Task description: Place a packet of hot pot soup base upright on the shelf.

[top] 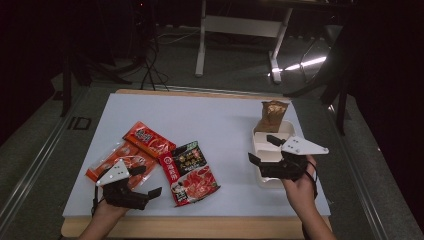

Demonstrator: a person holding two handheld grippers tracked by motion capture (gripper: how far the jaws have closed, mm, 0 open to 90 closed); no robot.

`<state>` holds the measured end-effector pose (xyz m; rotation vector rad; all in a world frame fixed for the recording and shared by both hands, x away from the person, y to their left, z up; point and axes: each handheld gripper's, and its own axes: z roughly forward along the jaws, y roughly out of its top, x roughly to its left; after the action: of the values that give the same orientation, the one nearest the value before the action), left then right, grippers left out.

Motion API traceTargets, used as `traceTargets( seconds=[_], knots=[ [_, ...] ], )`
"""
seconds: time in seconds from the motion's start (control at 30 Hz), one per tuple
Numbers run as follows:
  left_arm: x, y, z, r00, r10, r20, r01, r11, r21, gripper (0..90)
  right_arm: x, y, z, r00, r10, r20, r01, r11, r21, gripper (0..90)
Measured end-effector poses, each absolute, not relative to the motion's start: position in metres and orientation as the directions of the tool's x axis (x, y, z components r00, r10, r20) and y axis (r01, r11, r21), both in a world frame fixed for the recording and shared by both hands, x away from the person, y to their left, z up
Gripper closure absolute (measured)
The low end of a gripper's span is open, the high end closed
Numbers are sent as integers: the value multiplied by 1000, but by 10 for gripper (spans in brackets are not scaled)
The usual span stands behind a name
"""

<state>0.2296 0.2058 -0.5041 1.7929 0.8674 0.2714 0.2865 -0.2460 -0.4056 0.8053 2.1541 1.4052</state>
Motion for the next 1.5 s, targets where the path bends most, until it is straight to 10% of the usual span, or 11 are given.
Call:
traceTargets(
  seconds=[0.13, 0.73, 1.5],
  knots=[
    [229, 205, -502, 677, 710, -194, 437, -176, 882, 62, 272, -250, -405, -743, 670, -11, 240, 281, 929, 142],
    [265, 185, -521, 597, 798, -81, 649, -422, 633, 879, 243, -260, -412, -780, 625, 26, 191, 198, 961, 157],
    [296, 151, -532, 657, 749, -85, 660, -517, 545, 900, 238, -265, -433, -762, 648, 3, 190, 220, 957, 159]
  ],
)
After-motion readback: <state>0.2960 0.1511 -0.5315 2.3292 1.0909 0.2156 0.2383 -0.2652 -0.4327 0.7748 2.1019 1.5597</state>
